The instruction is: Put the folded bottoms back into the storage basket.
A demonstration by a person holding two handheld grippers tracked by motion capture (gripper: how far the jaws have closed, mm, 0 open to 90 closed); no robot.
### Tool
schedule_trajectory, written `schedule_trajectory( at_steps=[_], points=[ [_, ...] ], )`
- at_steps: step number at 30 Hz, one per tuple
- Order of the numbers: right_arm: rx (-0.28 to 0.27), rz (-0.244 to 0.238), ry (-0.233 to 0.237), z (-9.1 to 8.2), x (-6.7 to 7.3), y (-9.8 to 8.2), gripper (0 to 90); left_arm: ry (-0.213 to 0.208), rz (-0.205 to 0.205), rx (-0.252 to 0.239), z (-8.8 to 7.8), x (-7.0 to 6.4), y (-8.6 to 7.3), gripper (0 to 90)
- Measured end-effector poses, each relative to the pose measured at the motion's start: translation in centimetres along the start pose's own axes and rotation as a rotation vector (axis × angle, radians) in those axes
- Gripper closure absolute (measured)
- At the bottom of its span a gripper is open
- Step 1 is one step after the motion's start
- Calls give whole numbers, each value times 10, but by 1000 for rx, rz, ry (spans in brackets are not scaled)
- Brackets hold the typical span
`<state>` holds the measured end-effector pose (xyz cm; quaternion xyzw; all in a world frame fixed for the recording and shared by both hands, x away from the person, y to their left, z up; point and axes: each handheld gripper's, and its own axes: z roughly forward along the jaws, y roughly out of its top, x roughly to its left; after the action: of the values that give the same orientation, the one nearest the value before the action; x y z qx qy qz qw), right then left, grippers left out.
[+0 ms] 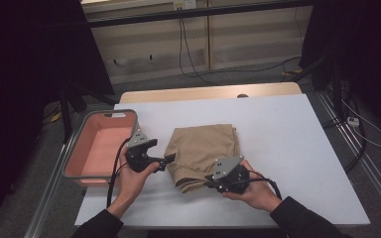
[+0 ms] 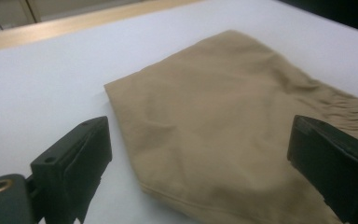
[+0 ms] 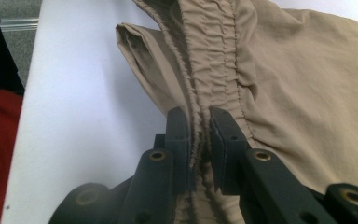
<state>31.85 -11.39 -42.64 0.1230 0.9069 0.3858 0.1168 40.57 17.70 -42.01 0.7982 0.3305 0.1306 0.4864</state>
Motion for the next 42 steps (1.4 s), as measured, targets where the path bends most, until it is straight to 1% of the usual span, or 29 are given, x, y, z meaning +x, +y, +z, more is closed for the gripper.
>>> schedule_trajectory(
  at_steps=[2,3,4,5,6,9,10,11,13,15,16,19,20,21,22,23,24,25,27,28,29,32,34,35,36,38,39,41,42],
  points=[
    [-7,5,4,-1,2,-1,786,5,5,10,7,3,4,66],
    [-9,3,6,-2,2,-1,786,19,24,30,11,4,7,62],
    [-12,8,8,-3,4,-1,786,27,34,35,14,6,9,62],
    [-16,10,14,-4,4,-1,786,28,36,26,17,7,12,67],
    [-20,14,16,-4,5,-1,787,19,21,17,19,9,14,77],
    [-18,9,19,-5,9,-1,787,30,7,22,28,17,20,74],
    [-19,6,20,-5,10,-2,786,34,-7,24,32,19,21,74],
    [-18,8,21,-5,11,-2,786,39,-9,28,36,21,22,74],
    [-22,10,24,-5,12,-2,786,47,4,43,44,24,23,81],
    [-24,11,27,-5,12,-2,787,50,16,60,54,28,26,115],
    [-24,12,27,-4,11,-2,787,53,12,57,58,32,27,133],
    [-18,10,26,-3,12,-2,786,48,-53,49,71,39,30,149],
    [-18,9,28,-3,12,-2,786,51,-41,63,75,42,31,159],
    [-20,11,29,-2,12,-2,787,53,-48,77,79,43,31,172],
    [-19,12,30,-2,12,-2,786,42,-71,83,83,44,31,182],
    [-19,11,31,-2,12,-2,787,33,-74,88,87,46,30,200],
    [-19,11,31,-2,12,-3,787,30,-80,93,91,47,29,240],
    [-19,10,31,-2,12,-3,787,29,-84,111,93,50,29,280],
    [-17,10,31,-1,12,-3,786,22,-109,116,99,54,25,319],
    [-16,9,31,-1,12,-3,786,23,-114,125,101,56,23,349],
    [-16,9,32,-1,12,-3,786,32,-116,137,103,57,22,350],
    [-14,8,36,0,12,-3,787,30,-137,141,104,60,21,347],
    [-13,8,36,0,12,-4,786,29,-131,148,103,60,21,396],
    [-13,8,36,0,12,-4,786,42,-120,151,103,60,21,423],
    [-14,8,35,0,12,-4,786,43,-117,149,104,60,21,435],
    [-11,7,35,1,12,-4,786,19,-143,144,105,63,19,482],
    [-11,4,33,1,13,-4,786,15,-139,154,106,64,19,506],
    [-10,1,34,1,13,-4,786,-3,-156,172,108,64,17,553],
    [-11,4,35,1,12,-4,786,-3,-155,196,109,63,15,554]
  ],
)
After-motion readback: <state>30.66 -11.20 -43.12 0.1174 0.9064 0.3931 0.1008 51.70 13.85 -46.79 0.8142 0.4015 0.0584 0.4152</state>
